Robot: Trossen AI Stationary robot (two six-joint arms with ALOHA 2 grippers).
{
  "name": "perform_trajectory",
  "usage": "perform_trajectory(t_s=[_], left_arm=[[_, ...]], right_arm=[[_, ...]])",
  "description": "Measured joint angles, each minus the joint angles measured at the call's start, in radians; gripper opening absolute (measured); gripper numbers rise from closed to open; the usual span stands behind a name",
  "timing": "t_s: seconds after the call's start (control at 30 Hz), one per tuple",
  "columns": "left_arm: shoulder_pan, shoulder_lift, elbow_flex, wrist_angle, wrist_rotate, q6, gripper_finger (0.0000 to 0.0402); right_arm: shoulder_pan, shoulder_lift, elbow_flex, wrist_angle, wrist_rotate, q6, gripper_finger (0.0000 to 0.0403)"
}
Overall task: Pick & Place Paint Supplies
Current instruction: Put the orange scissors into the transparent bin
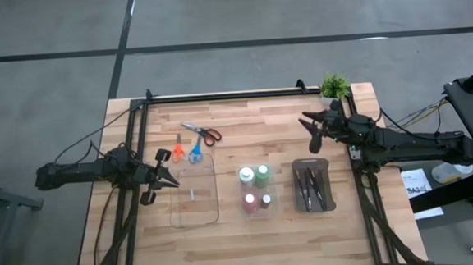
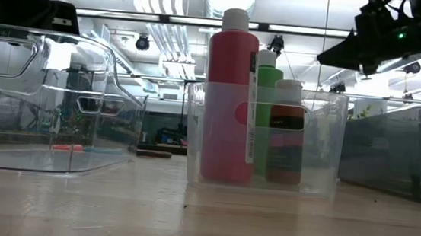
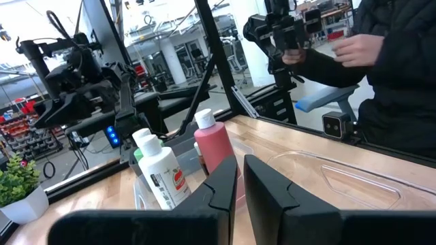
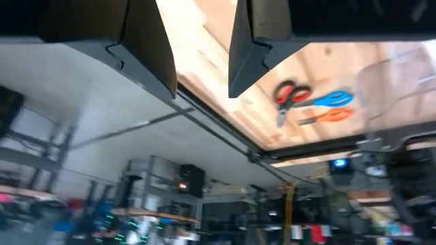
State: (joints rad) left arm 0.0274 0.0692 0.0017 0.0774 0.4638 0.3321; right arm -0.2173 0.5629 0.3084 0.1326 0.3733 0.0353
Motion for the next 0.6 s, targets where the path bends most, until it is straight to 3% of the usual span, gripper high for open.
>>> perform_trajectory(t_s=[0.17, 0.6], left_arm=[[0.000, 0.000, 0.000, 0.000, 0.000, 0.000, 0.0036], [0.000, 0.000, 0.000, 0.000, 0.000, 0.000, 0.0036]], right_arm=[[0.001, 0.002, 0.012, 0.006, -0.079, -0.036, 0.0131], [0.001, 0.004, 0.012, -0.001, -0.084, -0.031, 0.0131]])
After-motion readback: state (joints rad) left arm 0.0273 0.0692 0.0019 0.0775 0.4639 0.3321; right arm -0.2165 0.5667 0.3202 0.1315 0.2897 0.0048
